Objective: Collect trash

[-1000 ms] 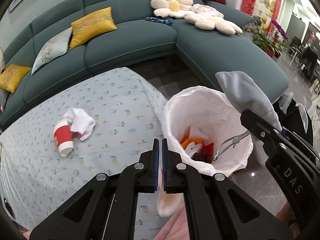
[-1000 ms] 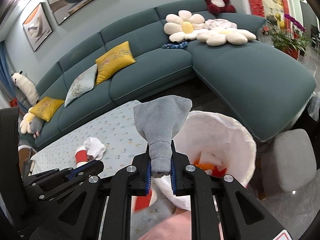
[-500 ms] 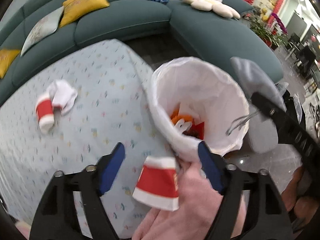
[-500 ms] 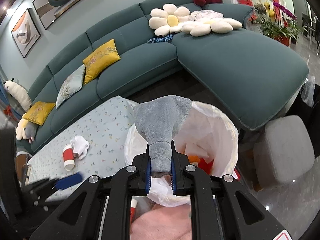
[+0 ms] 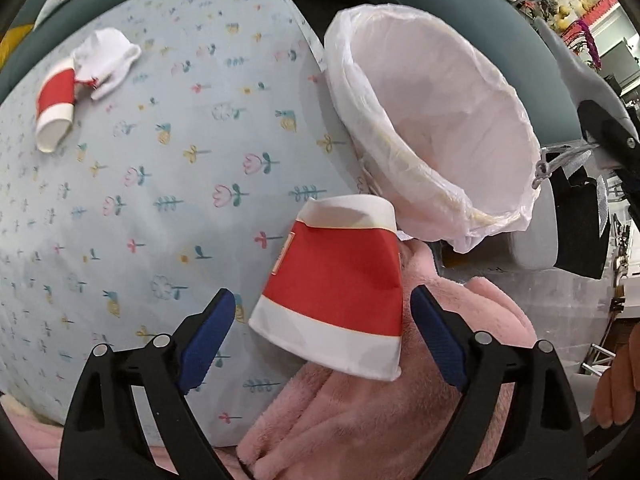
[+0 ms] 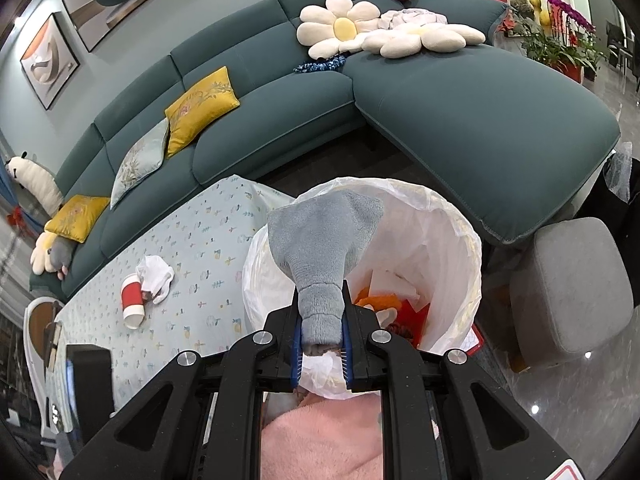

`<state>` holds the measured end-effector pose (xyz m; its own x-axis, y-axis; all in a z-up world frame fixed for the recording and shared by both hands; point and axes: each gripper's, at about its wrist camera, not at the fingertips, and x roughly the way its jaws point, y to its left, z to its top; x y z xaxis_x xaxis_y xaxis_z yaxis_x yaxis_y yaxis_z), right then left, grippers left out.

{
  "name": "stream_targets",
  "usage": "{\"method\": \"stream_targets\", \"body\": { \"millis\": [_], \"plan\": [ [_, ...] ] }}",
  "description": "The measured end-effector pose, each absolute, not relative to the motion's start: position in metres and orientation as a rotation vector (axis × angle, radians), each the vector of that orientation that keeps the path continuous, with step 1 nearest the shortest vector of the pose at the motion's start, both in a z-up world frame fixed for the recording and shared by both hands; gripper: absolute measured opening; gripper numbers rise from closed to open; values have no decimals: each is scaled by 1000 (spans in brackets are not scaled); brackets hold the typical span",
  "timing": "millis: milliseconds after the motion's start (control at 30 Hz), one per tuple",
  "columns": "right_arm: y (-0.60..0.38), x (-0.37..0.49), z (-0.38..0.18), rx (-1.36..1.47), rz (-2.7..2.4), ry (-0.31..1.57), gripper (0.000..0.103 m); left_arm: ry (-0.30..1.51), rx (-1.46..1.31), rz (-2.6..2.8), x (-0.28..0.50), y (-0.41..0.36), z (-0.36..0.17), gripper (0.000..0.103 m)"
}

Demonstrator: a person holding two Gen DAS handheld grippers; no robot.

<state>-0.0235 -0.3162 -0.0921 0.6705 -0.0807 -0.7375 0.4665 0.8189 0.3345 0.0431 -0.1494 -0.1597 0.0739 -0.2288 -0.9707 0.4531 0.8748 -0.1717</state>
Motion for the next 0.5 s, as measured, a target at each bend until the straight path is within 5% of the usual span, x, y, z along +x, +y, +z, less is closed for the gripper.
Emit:
{"method": "stream_targets", "body": {
  "millis": [67,133,333,500],
  "plan": [
    [-316,-23,-94,535,-323,786,14,1404,190,-521,43,-151,-161,84],
    [-316,-22,-95,536,-320,790,14,1393,200,-528,42,-153,-161,66],
    [-321,-19,-99,540,-323,796,14,1342,216,-564,47,-163,-146,35],
    [-323,-17,-101,544,-325,796,14,1300,211,-602,52,-173,-131,26]
  ]
}}
